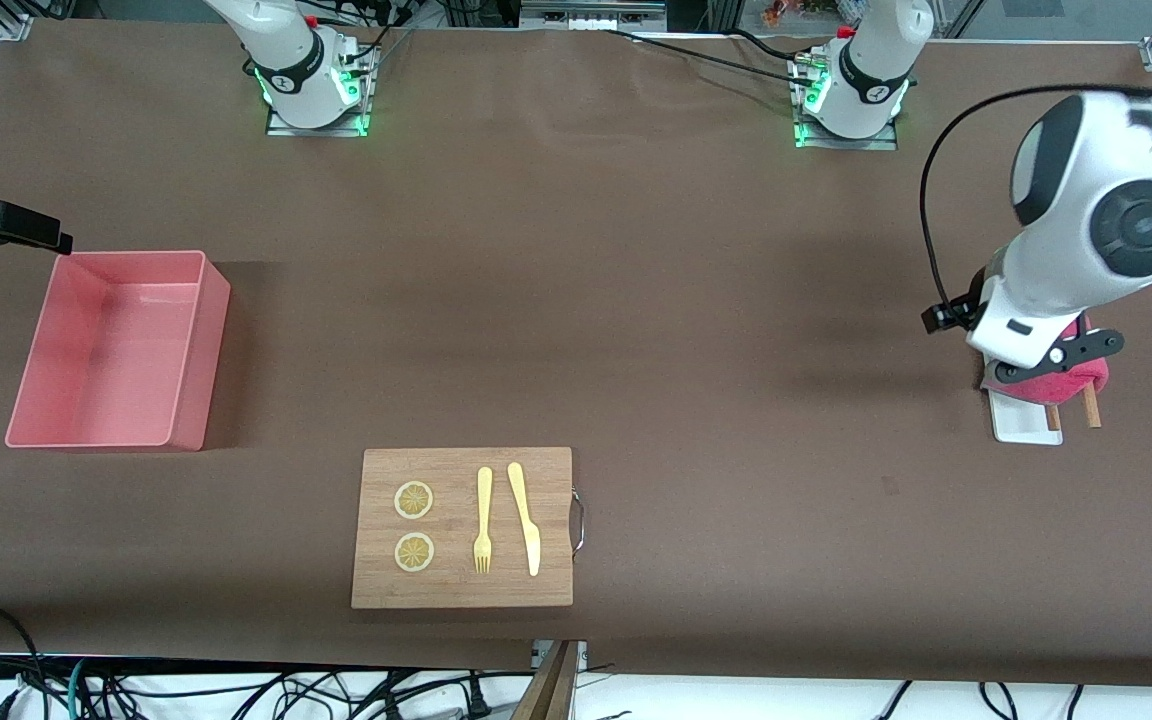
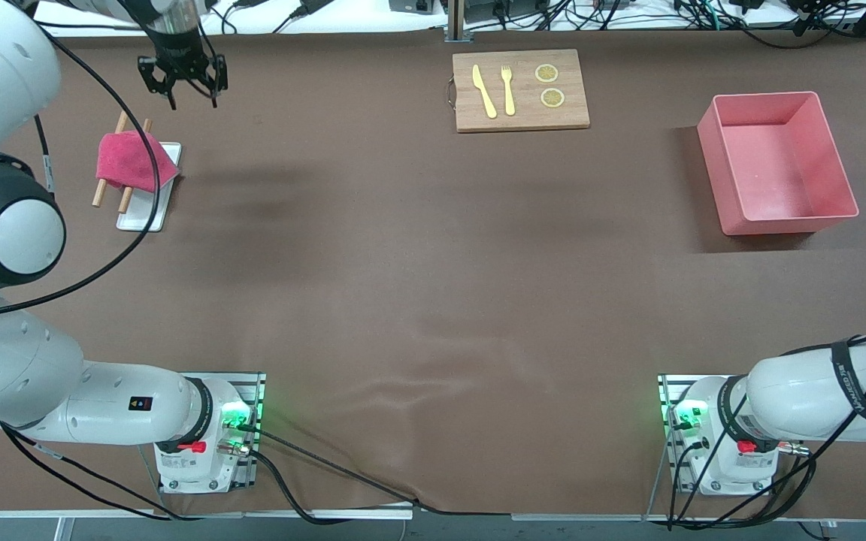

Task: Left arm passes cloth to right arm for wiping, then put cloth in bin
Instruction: 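Close the left gripper on the pink cloth's edge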

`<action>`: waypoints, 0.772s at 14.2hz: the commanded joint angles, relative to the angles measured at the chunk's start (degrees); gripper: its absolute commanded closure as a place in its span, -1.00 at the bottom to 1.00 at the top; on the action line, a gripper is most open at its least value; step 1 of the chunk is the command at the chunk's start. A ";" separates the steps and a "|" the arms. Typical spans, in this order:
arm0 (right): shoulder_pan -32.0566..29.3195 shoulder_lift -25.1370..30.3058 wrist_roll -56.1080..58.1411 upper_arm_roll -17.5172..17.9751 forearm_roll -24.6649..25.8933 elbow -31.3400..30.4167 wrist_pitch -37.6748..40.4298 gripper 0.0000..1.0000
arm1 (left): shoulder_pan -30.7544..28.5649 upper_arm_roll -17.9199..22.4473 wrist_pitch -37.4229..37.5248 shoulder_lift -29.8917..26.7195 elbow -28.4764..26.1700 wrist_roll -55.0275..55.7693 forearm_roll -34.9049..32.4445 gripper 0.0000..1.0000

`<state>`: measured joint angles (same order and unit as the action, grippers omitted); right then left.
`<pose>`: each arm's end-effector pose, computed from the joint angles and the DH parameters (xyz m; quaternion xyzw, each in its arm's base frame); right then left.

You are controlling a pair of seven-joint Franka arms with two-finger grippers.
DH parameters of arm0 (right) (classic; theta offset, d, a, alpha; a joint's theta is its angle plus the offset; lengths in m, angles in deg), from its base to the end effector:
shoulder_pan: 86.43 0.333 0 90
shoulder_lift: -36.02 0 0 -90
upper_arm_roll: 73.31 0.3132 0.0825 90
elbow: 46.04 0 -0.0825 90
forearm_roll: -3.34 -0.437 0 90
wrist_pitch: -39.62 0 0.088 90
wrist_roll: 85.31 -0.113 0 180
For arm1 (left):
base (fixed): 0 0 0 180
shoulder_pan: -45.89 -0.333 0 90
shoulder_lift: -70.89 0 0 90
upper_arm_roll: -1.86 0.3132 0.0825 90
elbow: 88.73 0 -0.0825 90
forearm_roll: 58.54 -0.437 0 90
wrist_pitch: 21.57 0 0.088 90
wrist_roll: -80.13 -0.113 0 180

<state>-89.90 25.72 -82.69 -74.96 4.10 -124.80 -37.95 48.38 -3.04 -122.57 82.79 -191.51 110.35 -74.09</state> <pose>0.6339 -0.0569 0.5879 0.9947 -0.0225 -0.1004 0.0024 0.6352 -0.0548 0.3875 -0.9737 -0.1542 0.0724 0.1514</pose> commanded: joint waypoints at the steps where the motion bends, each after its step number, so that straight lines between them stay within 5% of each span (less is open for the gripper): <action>1: -0.32 -0.51 0.81 -0.02 -0.32 1.15 0.23 -1.00 | 0.85 0.25 -7.34 0.65 -5.14 6.49 -4.76 -1.00; 3: -0.32 -0.51 0.81 -0.02 -0.41 1.15 0.22 -1.00 | 2.77 0.33 -8.86 4.25 -5.15 16.03 -7.63 -1.00; 7: -0.32 -0.51 0.81 -0.10 -0.32 1.15 0.23 -1.00 | 7.61 0.33 -7.72 14.17 -5.16 50.47 -32.12 -1.00; 9: -0.32 -0.51 0.81 -0.10 -0.32 1.15 0.23 -1.00 | 7.88 3.39 -7.72 17.96 -5.24 64.80 -42.77 -1.00; 11: -0.32 -0.51 0.81 -0.10 -0.32 1.15 0.23 -1.00 | 7.88 5.34 -7.72 20.34 -5.33 75.47 -44.66 -1.00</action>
<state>-89.92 25.67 -82.69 -75.01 4.10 -124.78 -37.96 55.95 -0.32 -130.64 101.07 -197.91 176.81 -116.19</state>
